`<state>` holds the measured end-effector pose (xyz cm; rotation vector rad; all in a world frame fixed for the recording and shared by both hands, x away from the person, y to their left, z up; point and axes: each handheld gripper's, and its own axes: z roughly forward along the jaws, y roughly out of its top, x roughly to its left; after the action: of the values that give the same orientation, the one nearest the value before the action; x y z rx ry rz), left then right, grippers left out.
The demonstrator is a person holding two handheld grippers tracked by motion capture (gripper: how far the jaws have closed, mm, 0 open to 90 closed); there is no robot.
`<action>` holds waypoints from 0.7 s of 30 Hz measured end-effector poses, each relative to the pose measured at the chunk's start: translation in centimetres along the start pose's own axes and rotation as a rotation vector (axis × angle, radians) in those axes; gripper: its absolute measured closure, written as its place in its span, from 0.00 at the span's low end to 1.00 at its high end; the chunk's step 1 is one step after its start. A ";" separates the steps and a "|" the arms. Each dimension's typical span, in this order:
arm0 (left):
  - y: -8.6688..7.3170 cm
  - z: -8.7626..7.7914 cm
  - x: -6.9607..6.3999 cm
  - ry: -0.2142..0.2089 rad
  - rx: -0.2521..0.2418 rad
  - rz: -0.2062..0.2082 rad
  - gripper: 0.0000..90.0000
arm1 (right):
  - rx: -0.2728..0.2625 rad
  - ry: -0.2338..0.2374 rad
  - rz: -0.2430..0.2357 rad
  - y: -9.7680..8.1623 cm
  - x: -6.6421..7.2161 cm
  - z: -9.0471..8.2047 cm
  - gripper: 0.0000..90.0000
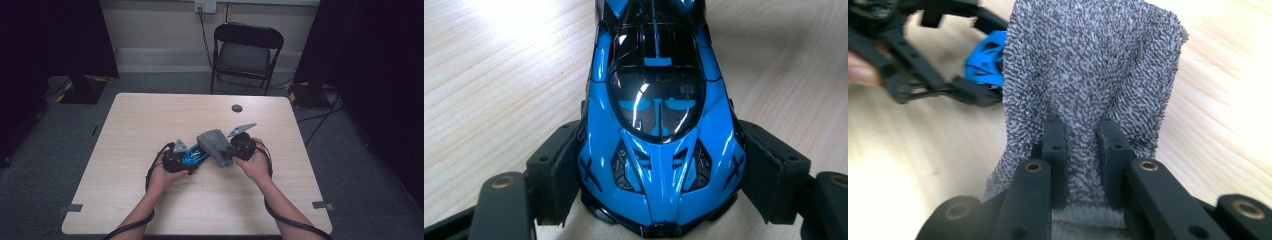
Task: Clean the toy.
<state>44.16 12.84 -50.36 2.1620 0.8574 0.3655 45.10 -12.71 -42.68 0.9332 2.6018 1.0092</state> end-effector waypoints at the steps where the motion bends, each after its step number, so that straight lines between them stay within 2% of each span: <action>1: 0.0 0.0 0.0 0.000 -0.001 0.001 0.28 | 0.004 0.007 -0.012 0.1 0.4 0.1 0.87; 5: 0.0 0.0 0.0 0.000 0.000 0.001 0.28 | 0.022 0.039 -0.064 0.2 1.6 0.9 0.87; 12: 0.0 0.0 0.0 0.005 -0.001 0.006 0.28 | 0.040 0.097 -0.123 0.6 3.5 2.2 0.87; 14: 0.0 0.0 0.1 0.004 0.000 0.008 0.28 | 0.052 0.095 -0.141 0.8 3.9 2.5 0.87; 17: 0.0 0.0 0.1 0.006 0.000 0.011 0.28 | 0.060 0.118 -0.151 1.1 4.5 3.1 0.87; 21: 0.0 0.0 0.1 0.006 0.001 0.010 0.28 | 0.084 0.109 -0.175 1.5 5.1 3.6 0.86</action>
<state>44.21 12.89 -50.32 2.1678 0.8499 0.3766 43.30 -6.76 -44.20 0.6701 2.7771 0.9368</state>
